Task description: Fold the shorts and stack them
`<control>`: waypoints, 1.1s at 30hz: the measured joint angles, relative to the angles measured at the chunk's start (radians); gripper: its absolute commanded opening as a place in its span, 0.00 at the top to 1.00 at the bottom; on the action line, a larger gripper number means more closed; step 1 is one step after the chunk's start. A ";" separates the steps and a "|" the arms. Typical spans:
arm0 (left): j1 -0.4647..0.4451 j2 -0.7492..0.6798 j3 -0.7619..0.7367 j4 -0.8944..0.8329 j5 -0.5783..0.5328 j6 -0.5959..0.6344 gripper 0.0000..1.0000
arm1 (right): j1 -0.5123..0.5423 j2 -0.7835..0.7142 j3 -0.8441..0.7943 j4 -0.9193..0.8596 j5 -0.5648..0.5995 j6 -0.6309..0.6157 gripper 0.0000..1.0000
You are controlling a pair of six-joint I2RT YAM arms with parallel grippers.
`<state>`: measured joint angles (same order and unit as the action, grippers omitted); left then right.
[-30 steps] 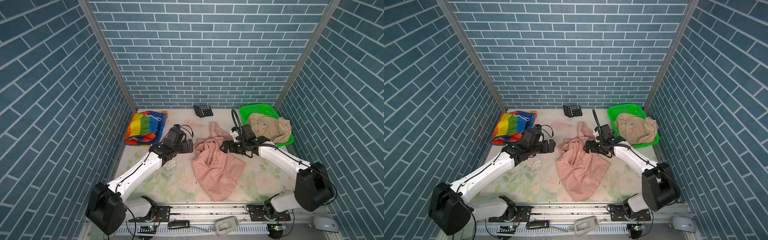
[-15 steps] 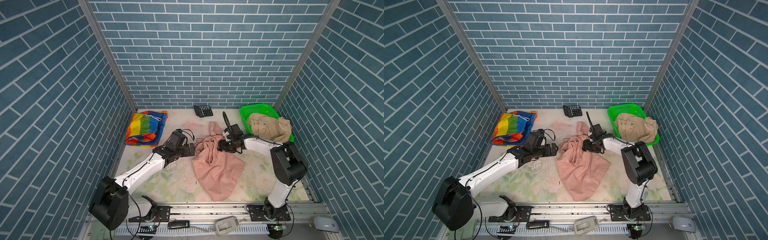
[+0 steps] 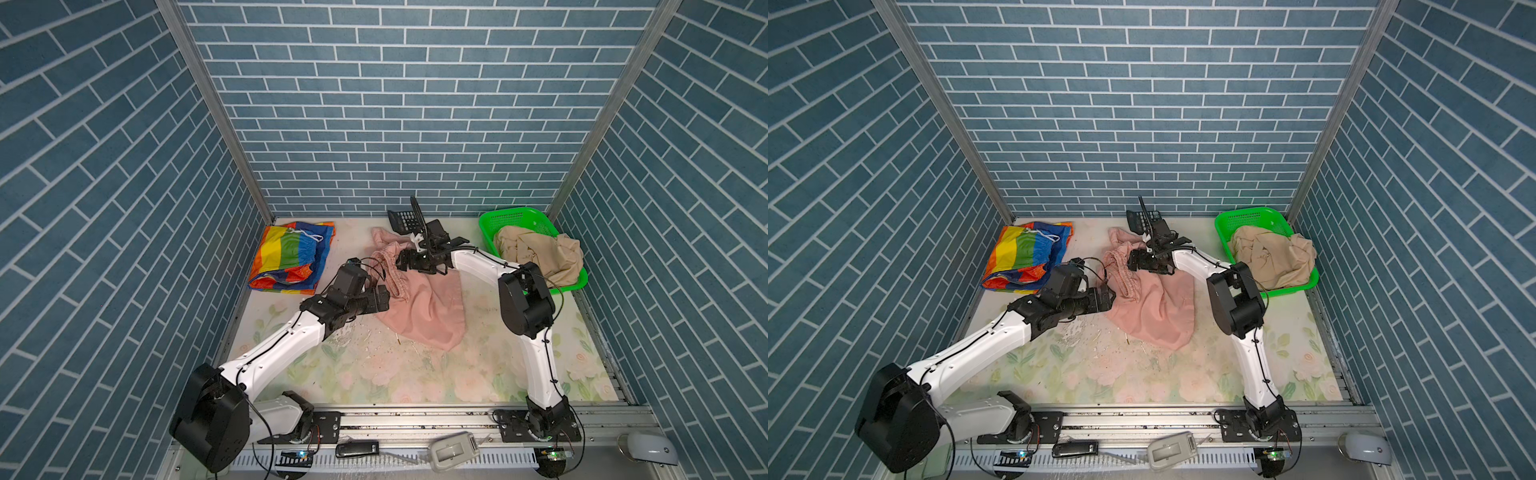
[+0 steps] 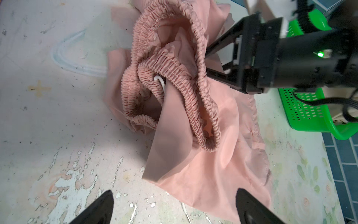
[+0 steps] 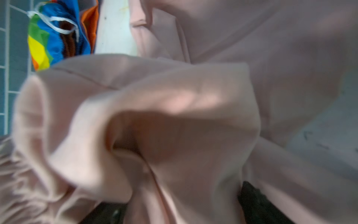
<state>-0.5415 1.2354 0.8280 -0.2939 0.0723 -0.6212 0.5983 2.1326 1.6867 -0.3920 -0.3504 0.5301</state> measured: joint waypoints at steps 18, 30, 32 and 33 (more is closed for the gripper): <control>-0.142 0.313 0.192 0.182 0.093 -0.466 0.01 | -0.220 -0.690 -0.828 0.095 0.056 -0.003 0.01; -0.162 0.236 0.278 0.024 -0.010 -0.341 0.00 | -0.260 -0.765 -0.868 0.126 0.039 -0.003 0.01; -0.175 0.302 0.335 0.005 0.000 -0.312 0.00 | -0.263 -0.764 -0.869 0.137 0.031 -0.003 0.01; -0.184 0.339 0.358 0.002 0.000 -0.300 0.00 | -0.263 -0.763 -0.869 0.142 0.027 -0.003 0.01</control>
<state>-0.7258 1.5742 1.1862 -0.2920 0.0723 -0.9215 0.3351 1.3693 0.8177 -0.2497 -0.3229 0.5270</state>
